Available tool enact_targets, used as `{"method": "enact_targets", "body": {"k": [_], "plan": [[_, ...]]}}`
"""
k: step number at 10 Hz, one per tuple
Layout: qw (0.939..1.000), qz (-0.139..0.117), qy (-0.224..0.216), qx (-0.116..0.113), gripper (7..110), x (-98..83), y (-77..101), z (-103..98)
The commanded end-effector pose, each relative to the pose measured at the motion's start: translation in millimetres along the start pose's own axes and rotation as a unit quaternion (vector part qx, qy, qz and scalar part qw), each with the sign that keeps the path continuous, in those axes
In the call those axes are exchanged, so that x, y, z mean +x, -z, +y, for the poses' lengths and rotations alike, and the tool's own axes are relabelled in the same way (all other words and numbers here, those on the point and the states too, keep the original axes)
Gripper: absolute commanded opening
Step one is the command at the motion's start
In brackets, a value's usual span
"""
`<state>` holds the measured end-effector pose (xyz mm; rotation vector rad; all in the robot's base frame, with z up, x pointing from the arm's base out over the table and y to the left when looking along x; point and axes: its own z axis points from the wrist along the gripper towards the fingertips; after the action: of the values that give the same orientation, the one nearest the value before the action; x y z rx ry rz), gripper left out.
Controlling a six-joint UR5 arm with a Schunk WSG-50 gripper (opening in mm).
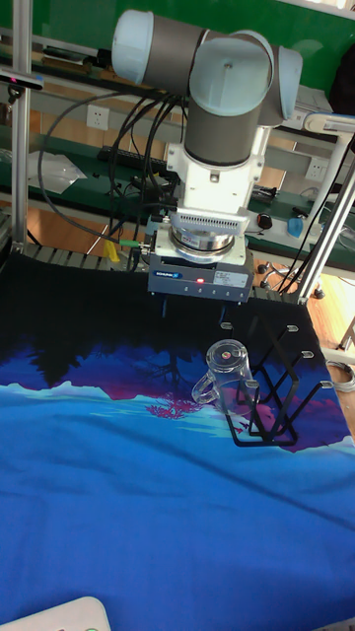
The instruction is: Take the cup off the cup rack
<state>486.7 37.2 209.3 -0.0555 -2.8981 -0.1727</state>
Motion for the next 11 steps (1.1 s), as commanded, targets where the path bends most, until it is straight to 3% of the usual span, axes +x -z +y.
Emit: {"method": "enact_targets", "body": {"k": [1,3,5,8,10,11], "plan": [[0.9996,0.011,-0.011,-0.022,7,5.1,-1.3,13.4],[0.9986,0.002,-0.04,-0.034,7,0.4,-2.9,22.6],[0.9988,-0.001,-0.046,-0.015,7,-0.4,-2.6,12.9],[0.9995,0.005,-0.004,-0.03,7,2.5,-2.7,20.4],[0.9997,0.012,0.001,-0.02,7,6.2,-3.5,16.0],[0.9999,0.011,-0.001,0.0,7,5.8,-5.9,6.8]]}}
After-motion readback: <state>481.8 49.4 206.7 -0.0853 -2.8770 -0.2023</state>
